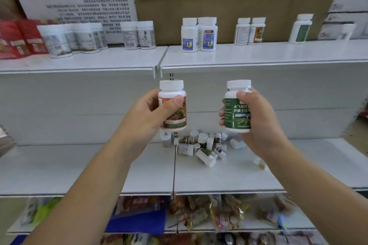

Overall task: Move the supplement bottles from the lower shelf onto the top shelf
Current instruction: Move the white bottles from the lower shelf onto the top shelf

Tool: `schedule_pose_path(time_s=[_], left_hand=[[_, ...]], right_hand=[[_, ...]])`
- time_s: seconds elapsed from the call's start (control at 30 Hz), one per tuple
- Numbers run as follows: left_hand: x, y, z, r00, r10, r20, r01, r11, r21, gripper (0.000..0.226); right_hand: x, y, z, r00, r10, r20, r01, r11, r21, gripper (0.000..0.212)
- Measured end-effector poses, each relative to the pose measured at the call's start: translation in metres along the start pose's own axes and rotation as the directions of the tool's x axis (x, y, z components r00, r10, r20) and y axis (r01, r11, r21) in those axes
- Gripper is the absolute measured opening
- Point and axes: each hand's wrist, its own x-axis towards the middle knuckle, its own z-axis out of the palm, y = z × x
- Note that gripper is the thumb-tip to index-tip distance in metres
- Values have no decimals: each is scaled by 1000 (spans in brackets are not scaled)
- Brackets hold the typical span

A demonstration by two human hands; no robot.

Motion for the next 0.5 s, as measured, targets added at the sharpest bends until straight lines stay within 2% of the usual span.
schedule_pose_path(time_s=[0.23,0.4,0.5], left_hand=[[36,67,40,970,214,112,-230,961,154,37],[86,93,79,956,226,184,-276,905,324,47],[122,98,110,961,199,189,-265,857,441,35]], right_hand=[[22,-71,-27,986,-167,18,167,984,-62,17],[58,-113,-65,981,-190,43,193,976,-97,31],[81,-132,-93,982,-174,78,185,968,-170,34]])
